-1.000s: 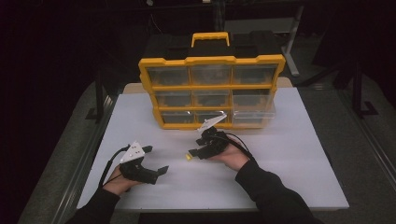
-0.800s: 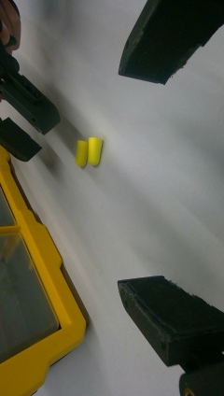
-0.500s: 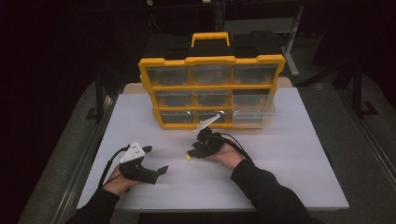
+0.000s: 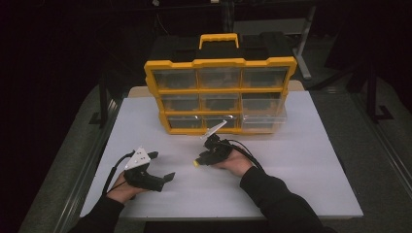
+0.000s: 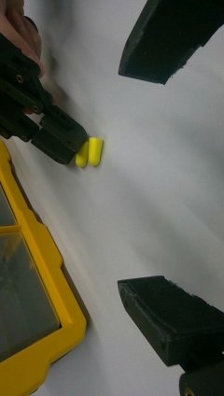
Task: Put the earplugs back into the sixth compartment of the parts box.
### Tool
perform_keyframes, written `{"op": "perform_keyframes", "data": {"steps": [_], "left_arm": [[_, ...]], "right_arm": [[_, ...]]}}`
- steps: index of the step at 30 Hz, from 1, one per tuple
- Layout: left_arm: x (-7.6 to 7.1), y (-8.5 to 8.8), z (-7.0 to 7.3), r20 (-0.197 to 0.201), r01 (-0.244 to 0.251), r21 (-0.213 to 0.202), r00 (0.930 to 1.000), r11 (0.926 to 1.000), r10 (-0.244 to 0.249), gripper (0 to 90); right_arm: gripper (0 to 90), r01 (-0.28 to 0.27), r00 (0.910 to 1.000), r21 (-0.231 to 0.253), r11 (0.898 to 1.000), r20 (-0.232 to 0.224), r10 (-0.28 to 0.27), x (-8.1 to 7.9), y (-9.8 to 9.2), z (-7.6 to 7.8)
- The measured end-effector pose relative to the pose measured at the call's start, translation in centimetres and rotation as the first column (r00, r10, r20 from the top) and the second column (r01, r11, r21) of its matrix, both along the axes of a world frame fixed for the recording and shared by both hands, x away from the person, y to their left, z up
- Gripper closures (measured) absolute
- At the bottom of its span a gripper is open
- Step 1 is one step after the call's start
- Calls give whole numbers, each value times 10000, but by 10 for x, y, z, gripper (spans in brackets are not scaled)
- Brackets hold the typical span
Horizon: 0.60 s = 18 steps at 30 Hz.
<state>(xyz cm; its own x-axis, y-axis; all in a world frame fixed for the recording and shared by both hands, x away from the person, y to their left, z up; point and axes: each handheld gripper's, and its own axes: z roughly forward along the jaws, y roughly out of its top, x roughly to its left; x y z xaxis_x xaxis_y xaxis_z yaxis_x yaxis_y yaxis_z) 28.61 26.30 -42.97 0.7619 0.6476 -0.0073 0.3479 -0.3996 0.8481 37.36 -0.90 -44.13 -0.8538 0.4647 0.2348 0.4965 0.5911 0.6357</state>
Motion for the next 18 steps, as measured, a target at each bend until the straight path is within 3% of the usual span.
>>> {"op": "perform_keyframes", "data": {"steps": [7, 11, 18], "left_arm": [[0, 0, 0, 24, 26, 11, 10000, 10000, -26, 3], [-1, 0, 0, 25, 47, 14, 10000, 10000, -47, 3], [-1, 0, 0, 50, 139, 23, 9999, 9999, -139, 3]], "right_arm": [[749, -37, 10000, -28, 10000, -73, 36, 1, -1, -3], [795, 202, 9992, 34, 9998, -344, -201, 1, -2, -3], [844, 20, 9999, 22, 10000, -108, -20, 0, -2, -3]]}}
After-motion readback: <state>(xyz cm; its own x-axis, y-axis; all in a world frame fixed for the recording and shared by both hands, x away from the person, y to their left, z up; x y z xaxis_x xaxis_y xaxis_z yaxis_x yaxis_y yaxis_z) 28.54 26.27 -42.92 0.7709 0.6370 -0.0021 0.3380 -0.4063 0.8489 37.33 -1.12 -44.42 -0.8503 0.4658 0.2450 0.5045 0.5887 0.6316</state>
